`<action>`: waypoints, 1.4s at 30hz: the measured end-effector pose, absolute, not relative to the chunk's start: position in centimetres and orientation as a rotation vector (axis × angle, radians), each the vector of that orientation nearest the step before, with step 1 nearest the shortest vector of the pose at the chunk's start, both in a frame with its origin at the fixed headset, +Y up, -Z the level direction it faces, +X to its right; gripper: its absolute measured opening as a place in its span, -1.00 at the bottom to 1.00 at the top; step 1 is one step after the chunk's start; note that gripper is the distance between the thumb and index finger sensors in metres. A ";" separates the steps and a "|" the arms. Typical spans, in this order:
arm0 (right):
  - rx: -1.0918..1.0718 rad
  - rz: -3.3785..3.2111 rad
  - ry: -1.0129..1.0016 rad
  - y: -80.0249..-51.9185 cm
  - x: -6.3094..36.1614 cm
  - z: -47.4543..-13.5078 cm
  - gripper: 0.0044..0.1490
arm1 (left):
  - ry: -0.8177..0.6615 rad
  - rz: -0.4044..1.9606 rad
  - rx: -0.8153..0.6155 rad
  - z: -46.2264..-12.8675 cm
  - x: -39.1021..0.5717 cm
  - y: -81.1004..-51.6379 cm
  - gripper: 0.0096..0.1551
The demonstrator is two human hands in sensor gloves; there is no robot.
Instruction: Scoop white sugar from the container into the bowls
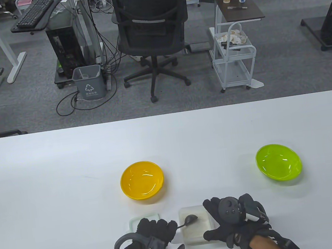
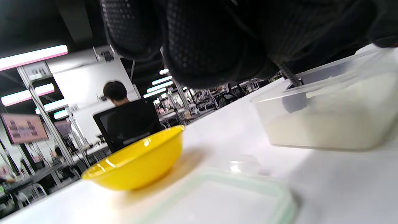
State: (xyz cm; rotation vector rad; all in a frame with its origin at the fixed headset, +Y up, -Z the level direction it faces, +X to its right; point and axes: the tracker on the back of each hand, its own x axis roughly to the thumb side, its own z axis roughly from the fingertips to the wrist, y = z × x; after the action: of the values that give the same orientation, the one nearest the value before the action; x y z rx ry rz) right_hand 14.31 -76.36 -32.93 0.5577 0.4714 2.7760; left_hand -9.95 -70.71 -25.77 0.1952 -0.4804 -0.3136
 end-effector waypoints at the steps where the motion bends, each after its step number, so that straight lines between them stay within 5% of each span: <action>1: 0.557 2.777 0.473 -76.4 14.3 -32.9 0.28 | -0.483 -0.293 0.178 -25.9 -10.0 -70.8 -0.51; 21: 0.551 2.788 0.463 -76.4 14.3 -32.8 0.27 | -0.153 0.619 -0.602 -31.1 -15.6 -76.2 -0.51; 42: 0.546 2.805 0.453 -76.4 14.3 -32.8 0.28 | -0.066 0.919 -0.592 -33.6 -19.9 -75.9 -0.51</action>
State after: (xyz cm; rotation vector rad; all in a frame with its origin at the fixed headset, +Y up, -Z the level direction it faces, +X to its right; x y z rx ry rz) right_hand 14.28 -76.41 -32.77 0.5460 0.4532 2.8045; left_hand -19.91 -75.88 -33.62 -0.5920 -0.0660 0.9190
